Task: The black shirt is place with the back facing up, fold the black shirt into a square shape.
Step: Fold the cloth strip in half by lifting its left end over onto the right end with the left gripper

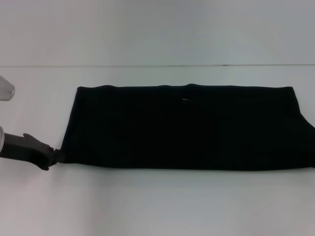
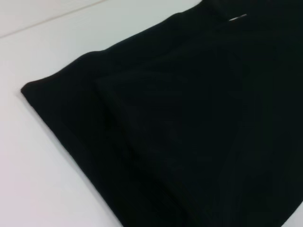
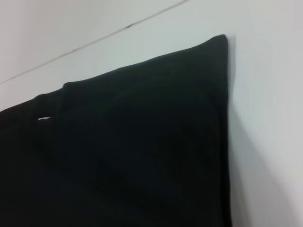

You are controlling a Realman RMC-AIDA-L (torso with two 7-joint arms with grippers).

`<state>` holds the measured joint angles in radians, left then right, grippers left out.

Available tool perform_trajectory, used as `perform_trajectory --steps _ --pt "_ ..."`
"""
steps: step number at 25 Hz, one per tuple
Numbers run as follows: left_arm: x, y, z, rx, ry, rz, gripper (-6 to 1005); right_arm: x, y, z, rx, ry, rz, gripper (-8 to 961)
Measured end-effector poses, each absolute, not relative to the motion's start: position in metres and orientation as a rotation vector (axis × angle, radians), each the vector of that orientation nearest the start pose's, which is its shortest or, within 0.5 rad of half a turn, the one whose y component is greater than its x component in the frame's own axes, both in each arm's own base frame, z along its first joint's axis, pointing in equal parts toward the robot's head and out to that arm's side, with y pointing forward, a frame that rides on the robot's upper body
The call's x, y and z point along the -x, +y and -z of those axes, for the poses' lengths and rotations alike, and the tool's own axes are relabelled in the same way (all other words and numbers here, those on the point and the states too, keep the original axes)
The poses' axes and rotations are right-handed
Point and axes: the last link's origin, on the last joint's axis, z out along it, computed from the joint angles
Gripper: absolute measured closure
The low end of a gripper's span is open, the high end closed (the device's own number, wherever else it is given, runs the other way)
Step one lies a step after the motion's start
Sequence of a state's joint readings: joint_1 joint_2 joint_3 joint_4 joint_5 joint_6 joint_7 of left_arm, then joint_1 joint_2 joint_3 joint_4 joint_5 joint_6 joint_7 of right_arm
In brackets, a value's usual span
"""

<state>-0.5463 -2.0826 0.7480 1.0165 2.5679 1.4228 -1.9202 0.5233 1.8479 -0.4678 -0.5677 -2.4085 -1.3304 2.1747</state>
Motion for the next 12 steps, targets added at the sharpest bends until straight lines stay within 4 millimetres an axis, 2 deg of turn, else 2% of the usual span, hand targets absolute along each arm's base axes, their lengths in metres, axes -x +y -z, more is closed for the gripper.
perform_trajectory --steps 6,11,12 --pt "0.295 0.352 -0.047 2.538 -0.975 -0.135 974 -0.373 0.333 -0.094 2.067 1.715 -0.318 934" --pt "0.295 0.351 -0.056 2.479 -1.043 -0.125 972 -0.366 0.330 -0.104 2.112 1.699 -0.323 933" --pt "0.296 0.350 -0.057 2.467 -1.053 -0.129 972 -0.367 0.328 -0.109 2.100 1.700 -0.330 898"
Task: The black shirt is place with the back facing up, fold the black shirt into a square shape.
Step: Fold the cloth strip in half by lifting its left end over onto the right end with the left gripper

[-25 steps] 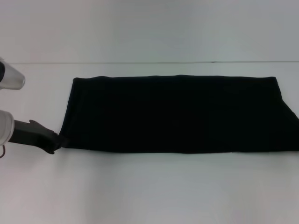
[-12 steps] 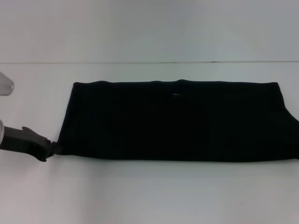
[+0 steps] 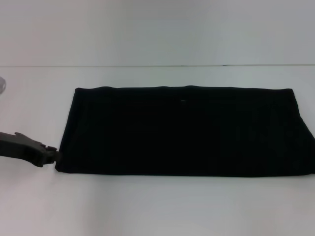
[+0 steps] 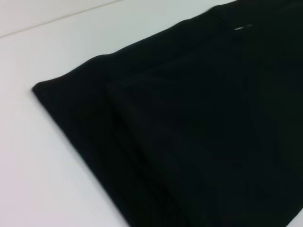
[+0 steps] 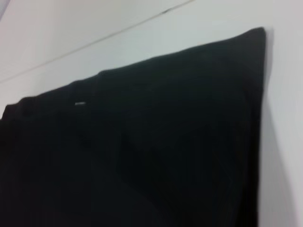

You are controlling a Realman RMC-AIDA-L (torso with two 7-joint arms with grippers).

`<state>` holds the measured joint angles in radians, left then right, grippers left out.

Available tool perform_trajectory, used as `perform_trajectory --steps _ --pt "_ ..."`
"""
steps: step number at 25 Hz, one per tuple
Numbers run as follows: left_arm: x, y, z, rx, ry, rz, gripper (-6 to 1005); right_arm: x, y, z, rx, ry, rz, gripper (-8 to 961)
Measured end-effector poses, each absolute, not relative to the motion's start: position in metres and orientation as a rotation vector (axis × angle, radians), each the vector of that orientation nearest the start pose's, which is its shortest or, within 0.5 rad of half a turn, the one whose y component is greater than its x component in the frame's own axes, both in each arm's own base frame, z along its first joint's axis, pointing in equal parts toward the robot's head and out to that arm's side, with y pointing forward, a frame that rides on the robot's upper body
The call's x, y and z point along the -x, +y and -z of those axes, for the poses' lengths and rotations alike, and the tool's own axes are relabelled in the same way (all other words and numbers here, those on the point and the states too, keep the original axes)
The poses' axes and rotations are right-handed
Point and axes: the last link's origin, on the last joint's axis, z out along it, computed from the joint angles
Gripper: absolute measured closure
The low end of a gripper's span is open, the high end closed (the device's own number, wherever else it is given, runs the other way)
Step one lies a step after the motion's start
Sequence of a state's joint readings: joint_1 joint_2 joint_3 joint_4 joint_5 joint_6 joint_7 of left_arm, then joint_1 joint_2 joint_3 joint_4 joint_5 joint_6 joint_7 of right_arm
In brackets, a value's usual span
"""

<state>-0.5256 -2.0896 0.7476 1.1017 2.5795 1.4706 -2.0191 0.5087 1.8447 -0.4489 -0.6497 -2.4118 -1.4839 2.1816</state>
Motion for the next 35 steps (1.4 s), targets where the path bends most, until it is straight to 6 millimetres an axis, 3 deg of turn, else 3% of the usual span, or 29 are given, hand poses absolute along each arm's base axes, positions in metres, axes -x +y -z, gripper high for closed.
perform_trajectory --steps 8,10,13,18,22,24,35 --pt "0.296 0.344 -0.071 2.368 -1.133 -0.104 658 -0.377 0.316 -0.155 1.959 1.621 -0.540 597" --pt "0.292 0.344 -0.072 2.361 -1.177 -0.083 581 -0.373 0.318 -0.156 1.977 1.568 -0.603 517" --pt "0.283 0.346 -0.070 2.359 -1.255 -0.027 500 -0.364 0.322 -0.146 2.030 1.486 -0.690 279" --pt "0.265 0.349 -0.066 2.340 -1.415 0.109 394 -0.346 0.333 -0.126 2.111 1.350 -0.838 174" --pt "0.262 0.351 -0.063 2.291 -1.587 0.249 309 -0.330 0.347 -0.115 2.149 1.260 -0.896 91" --pt "0.265 0.351 -0.060 2.260 -1.686 0.325 129 -0.322 0.353 -0.110 2.176 1.225 -0.901 49" --pt "0.293 0.345 -0.048 2.026 -2.105 0.618 129 -0.301 0.379 -0.103 2.224 1.157 -0.854 32"
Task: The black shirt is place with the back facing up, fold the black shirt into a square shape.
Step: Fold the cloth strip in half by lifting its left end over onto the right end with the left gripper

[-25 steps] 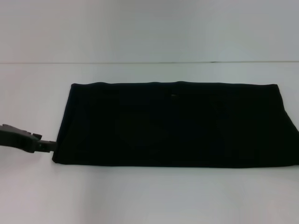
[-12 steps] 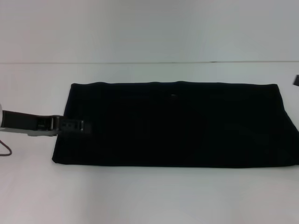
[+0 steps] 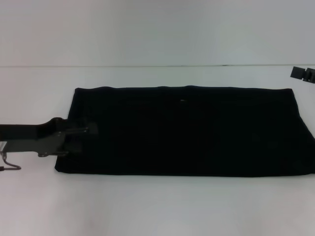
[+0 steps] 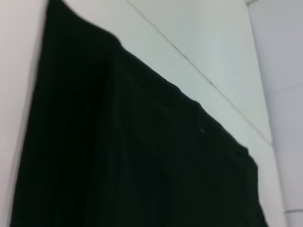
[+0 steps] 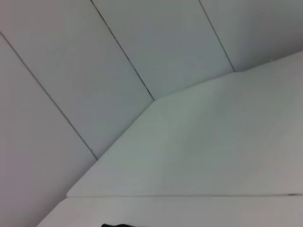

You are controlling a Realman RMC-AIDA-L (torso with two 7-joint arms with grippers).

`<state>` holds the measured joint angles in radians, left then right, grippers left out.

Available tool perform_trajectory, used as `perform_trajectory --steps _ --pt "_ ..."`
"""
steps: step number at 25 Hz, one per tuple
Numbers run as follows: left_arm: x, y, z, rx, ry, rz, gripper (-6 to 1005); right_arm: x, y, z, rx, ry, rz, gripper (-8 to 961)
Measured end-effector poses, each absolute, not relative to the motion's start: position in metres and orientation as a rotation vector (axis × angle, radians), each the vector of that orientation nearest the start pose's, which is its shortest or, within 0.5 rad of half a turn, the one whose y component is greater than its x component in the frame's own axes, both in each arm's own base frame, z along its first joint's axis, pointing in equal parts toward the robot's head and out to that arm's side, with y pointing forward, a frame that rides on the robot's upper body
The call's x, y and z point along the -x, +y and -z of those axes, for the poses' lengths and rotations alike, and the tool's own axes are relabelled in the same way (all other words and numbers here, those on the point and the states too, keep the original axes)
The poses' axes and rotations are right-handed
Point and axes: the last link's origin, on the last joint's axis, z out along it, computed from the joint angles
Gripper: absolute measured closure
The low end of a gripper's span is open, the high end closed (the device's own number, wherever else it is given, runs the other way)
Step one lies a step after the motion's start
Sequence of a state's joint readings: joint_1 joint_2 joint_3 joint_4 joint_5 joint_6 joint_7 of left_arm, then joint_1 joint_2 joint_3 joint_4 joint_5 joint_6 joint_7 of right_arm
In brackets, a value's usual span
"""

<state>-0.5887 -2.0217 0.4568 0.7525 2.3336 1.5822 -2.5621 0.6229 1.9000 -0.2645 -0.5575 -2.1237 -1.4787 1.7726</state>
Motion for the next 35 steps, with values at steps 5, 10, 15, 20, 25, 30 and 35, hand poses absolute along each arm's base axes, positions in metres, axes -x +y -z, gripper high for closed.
perform_trajectory --steps 5,10,15,20,25,30,35 --pt "0.307 0.337 -0.049 -2.114 2.421 -0.739 129 -0.295 0.387 -0.095 2.267 1.131 -0.784 33" --pt "0.314 0.330 -0.043 -2.065 2.453 -0.709 129 -0.288 0.391 -0.083 2.362 1.091 -0.679 32" --pt "0.318 0.323 -0.039 -2.055 2.471 -0.630 130 -0.275 0.390 -0.075 2.521 0.986 -0.569 32" --pt "0.324 0.317 -0.035 -2.028 2.505 -0.569 130 -0.253 0.390 -0.065 2.685 0.874 -0.529 31" --pt "0.333 0.315 -0.030 -2.019 2.554 -0.526 130 -0.240 0.393 -0.056 2.723 0.825 -0.538 31" --pt "0.336 0.317 -0.030 -2.034 2.583 -0.517 130 -0.234 0.395 -0.050 2.728 0.806 -0.558 31" --pt "0.335 0.322 -0.033 -2.039 2.595 -0.522 130 -0.233 0.395 -0.049 2.721 0.806 -0.576 32"
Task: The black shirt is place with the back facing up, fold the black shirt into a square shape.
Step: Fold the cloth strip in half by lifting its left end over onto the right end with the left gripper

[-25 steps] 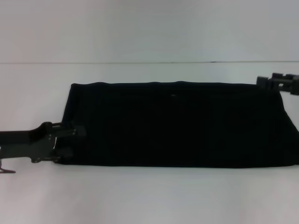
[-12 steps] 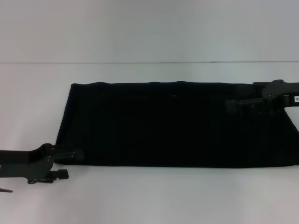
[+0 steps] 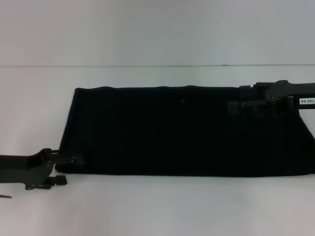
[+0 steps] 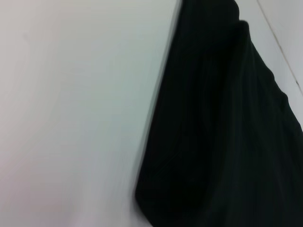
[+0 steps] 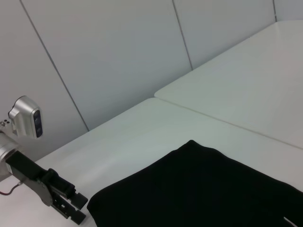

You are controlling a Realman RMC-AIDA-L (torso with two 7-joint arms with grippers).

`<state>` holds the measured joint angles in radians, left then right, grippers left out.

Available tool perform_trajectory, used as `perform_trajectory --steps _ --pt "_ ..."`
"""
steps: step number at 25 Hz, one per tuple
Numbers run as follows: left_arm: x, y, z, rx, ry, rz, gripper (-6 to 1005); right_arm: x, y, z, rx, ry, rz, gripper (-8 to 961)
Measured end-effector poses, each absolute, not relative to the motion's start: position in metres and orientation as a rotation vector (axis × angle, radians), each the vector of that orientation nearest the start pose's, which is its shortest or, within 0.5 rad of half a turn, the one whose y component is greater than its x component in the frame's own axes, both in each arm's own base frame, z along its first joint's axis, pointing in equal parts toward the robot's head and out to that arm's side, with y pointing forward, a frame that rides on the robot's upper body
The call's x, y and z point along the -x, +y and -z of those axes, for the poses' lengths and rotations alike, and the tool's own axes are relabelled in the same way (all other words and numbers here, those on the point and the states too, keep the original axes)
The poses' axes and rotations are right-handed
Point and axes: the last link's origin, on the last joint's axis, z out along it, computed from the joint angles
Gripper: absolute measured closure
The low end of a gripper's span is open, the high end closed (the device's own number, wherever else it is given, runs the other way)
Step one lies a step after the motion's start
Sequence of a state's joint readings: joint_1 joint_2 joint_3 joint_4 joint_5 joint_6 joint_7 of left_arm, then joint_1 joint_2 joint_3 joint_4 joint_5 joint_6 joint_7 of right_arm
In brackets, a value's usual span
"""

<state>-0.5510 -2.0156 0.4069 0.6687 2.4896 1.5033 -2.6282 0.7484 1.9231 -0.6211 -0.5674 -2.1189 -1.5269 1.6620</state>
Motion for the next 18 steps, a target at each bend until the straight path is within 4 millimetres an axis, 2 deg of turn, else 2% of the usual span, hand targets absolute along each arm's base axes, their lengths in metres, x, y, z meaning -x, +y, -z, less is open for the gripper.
perform_trajectory --steps 18 --pt "0.3368 0.3324 -0.0360 -2.069 2.627 -0.501 131 -0.2303 0.3959 -0.0515 2.696 0.806 -0.638 32"
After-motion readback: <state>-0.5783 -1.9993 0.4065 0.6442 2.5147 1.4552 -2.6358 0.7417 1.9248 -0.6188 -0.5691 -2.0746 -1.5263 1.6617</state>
